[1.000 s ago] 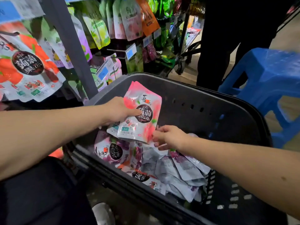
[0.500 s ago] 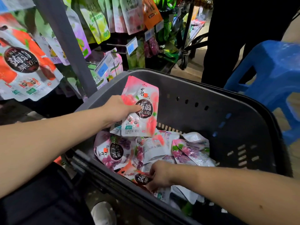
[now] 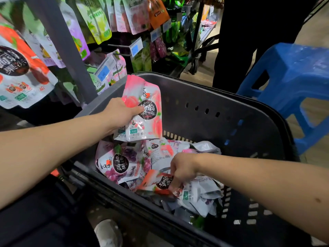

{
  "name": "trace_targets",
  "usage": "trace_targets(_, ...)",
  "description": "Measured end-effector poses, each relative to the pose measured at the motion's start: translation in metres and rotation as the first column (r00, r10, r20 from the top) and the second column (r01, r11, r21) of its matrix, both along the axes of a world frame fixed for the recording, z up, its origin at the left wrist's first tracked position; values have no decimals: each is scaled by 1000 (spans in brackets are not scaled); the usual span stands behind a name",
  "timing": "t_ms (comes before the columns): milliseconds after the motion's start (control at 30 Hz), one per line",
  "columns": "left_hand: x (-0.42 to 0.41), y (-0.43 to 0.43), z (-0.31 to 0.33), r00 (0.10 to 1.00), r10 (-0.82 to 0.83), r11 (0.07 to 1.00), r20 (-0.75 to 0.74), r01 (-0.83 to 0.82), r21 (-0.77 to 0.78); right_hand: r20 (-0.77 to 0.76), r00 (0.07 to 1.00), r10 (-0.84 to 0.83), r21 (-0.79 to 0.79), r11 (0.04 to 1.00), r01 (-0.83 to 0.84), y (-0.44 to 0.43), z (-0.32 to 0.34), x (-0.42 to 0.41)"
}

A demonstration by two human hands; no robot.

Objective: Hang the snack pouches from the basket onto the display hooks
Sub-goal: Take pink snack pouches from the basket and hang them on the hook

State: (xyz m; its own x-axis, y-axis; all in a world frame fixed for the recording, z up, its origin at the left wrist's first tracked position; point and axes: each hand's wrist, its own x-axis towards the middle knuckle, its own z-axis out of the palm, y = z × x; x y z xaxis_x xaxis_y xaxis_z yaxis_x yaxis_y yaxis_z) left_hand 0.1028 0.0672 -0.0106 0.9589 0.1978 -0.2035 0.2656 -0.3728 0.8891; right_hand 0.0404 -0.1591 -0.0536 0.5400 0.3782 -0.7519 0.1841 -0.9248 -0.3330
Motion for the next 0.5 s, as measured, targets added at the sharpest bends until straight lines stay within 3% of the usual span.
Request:
trace_targets(100, 2, 4, -5, 1000, 6, 1000, -11, -6, 0, 138, 989, 59, -76, 996, -49, -1, 0, 9)
trace_targets(233, 4, 1, -10, 1000, 1, 1000, -10, -1, -5, 428, 901, -67, -92, 989, 117, -13, -23, 12)
trace_targets(400, 6, -2, -11, 999, 5, 1000, -33, -5, -16, 371, 926, -70, -110, 987, 119, -26, -47, 10)
trace_targets(500, 7, -3, -11, 1000, 7, 1000, -27, -7, -15, 422, 882, -210, -99, 956, 275, -33, -51, 20)
